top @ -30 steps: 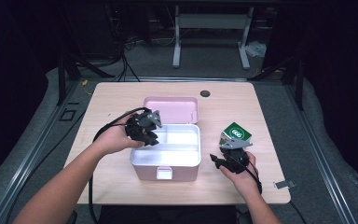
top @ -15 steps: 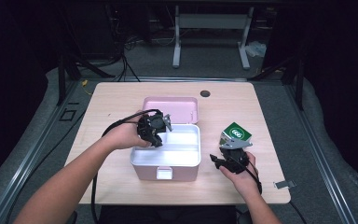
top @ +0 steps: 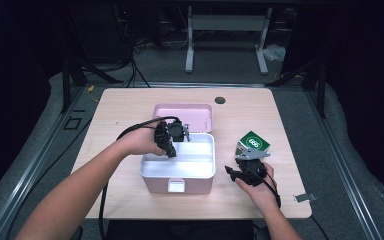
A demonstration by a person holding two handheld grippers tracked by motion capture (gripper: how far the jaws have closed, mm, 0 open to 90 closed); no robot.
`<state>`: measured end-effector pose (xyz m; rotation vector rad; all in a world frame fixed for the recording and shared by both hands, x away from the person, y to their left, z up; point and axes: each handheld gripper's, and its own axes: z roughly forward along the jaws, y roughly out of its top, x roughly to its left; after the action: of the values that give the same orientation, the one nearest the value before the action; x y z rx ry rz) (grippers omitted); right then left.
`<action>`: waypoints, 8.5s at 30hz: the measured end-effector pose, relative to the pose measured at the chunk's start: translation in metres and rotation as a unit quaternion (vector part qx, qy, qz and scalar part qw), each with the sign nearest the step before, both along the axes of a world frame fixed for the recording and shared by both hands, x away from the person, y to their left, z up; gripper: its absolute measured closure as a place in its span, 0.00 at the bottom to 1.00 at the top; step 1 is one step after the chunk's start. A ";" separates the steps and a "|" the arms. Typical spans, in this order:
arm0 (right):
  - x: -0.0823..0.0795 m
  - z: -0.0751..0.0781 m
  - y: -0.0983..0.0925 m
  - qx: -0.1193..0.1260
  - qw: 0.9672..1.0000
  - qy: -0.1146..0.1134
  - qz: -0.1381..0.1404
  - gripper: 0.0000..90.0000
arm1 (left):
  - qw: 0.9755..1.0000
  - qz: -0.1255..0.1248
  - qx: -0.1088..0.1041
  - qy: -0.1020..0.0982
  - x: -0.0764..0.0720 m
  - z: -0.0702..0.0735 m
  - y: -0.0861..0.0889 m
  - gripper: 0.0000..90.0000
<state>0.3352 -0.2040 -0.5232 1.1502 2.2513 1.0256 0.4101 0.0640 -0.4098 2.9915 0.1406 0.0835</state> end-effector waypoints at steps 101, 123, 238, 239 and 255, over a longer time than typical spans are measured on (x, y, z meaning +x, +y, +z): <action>0.003 -0.004 0.002 -0.006 1.000 0.005 -0.006 0.52 | 0.899 0.427 -0.005 0.095 0.022 -0.092 0.254 0.99; 0.003 0.007 0.005 -0.009 1.000 -0.003 0.000 0.47 | 0.904 0.423 -0.042 0.048 0.001 -0.116 0.244 0.70; 0.141 0.079 -0.031 -0.220 0.935 0.270 0.059 0.17 | 0.922 0.386 -0.040 0.012 -0.009 -0.129 0.239 0.10; 0.141 0.079 -0.031 -0.220 0.935 0.270 0.059 0.17 | 0.922 0.385 -0.041 0.012 -0.009 -0.129 0.239 0.10; 0.119 0.119 -0.003 -0.284 0.917 0.201 0.195 0.17 | 0.922 0.385 -0.041 0.012 -0.009 -0.129 0.240 0.10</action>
<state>0.4539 -0.2072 -0.4043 0.7110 2.9070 0.1972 0.4008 0.3035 -0.5390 2.6572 1.2705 0.1166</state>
